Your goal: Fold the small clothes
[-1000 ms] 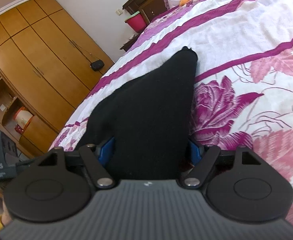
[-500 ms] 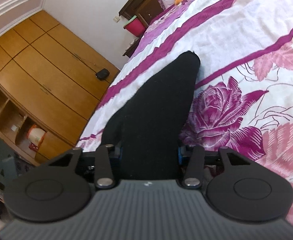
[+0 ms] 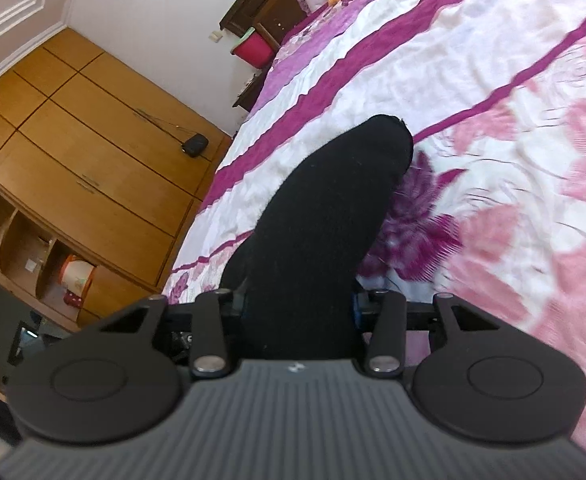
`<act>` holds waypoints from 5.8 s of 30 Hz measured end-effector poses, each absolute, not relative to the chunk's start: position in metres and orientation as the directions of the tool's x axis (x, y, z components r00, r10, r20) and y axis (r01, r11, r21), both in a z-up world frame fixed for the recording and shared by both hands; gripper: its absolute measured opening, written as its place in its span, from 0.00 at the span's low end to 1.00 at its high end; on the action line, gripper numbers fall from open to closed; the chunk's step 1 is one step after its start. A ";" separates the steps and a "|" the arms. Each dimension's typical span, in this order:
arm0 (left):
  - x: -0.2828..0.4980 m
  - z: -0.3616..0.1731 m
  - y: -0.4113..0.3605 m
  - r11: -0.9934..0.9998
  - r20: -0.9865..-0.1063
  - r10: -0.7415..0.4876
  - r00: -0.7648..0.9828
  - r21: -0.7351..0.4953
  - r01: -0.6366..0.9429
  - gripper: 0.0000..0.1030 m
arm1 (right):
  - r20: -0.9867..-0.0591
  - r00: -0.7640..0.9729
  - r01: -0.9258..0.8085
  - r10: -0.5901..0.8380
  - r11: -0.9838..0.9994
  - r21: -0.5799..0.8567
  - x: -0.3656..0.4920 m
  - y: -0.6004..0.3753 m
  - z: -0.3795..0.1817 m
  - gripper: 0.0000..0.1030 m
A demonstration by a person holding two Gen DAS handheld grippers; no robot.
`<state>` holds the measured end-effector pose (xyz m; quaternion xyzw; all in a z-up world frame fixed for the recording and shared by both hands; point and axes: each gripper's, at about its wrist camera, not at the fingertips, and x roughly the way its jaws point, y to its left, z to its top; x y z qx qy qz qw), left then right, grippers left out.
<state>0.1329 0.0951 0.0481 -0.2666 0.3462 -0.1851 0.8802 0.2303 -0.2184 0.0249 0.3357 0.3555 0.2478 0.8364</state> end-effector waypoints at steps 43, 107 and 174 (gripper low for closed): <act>0.002 0.048 0.016 0.991 -0.678 -0.094 0.729 -0.134 0.003 0.82 | -0.544 0.762 -0.179 0.352 0.922 0.345 0.072 -0.253 0.017 0.60; -0.022 0.018 -0.015 0.998 -0.739 -0.041 0.673 -0.056 0.000 0.83 | -0.607 0.752 -0.122 0.258 0.959 0.256 0.043 -0.223 -0.004 0.75; -0.024 0.020 -0.019 0.999 -0.731 -0.030 0.682 -0.036 0.006 0.83 | -0.602 0.753 -0.131 0.267 0.956 0.262 0.041 -0.224 0.000 0.75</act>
